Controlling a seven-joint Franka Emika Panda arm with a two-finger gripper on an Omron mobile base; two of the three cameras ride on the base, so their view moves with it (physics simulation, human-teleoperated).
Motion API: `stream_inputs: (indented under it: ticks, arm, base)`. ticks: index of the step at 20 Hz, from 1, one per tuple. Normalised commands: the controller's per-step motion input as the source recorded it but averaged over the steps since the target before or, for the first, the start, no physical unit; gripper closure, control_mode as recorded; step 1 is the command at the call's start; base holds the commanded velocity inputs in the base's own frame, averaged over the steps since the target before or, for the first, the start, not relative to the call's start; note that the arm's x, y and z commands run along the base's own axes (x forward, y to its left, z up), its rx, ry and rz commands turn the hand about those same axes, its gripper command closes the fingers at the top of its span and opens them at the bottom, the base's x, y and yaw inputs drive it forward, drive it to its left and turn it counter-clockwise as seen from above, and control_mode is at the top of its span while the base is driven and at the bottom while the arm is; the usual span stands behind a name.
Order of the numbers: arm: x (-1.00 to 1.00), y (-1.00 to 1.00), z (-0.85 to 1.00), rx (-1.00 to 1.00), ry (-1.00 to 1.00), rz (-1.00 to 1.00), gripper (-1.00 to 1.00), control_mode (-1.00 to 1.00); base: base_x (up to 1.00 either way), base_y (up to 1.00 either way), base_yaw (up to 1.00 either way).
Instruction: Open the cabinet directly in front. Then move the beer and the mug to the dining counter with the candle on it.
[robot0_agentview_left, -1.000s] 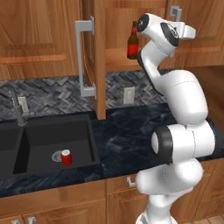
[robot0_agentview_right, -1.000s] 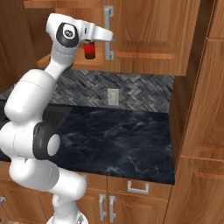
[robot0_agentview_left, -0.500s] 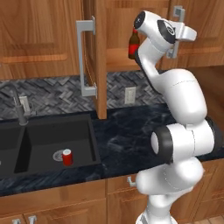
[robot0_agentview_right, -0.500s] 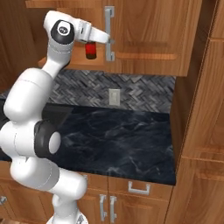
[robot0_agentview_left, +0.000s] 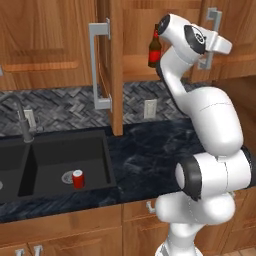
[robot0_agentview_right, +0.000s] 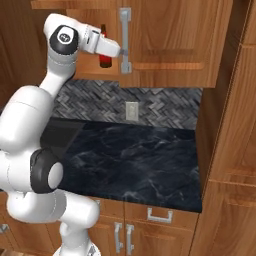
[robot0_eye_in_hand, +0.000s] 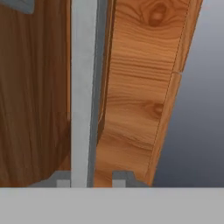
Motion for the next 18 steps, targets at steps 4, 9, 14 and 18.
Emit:
stream_inputs:
  ticks: [4,9,14,18]
  arm:
    - [-0.91,-1.0,0.08,0.09,-0.08,-0.11,1.0,-1.0]
    - [-0.84,-1.0,0.08,0.09,-0.05,-0.08,1.0,-1.0]
    - [-0.96,-1.0,0.11,0.1,-0.06,-0.05,1.0,-1.0]
    - [-0.76,-1.0,0.09,0.12,-0.07,-0.01,1.0,-1.0]
  base:
    - [0.0,0.0,0.0]
    - [0.0,0.0,0.0]
    - [0.0,0.0,0.0]
    - [0.0,0.0,0.0]
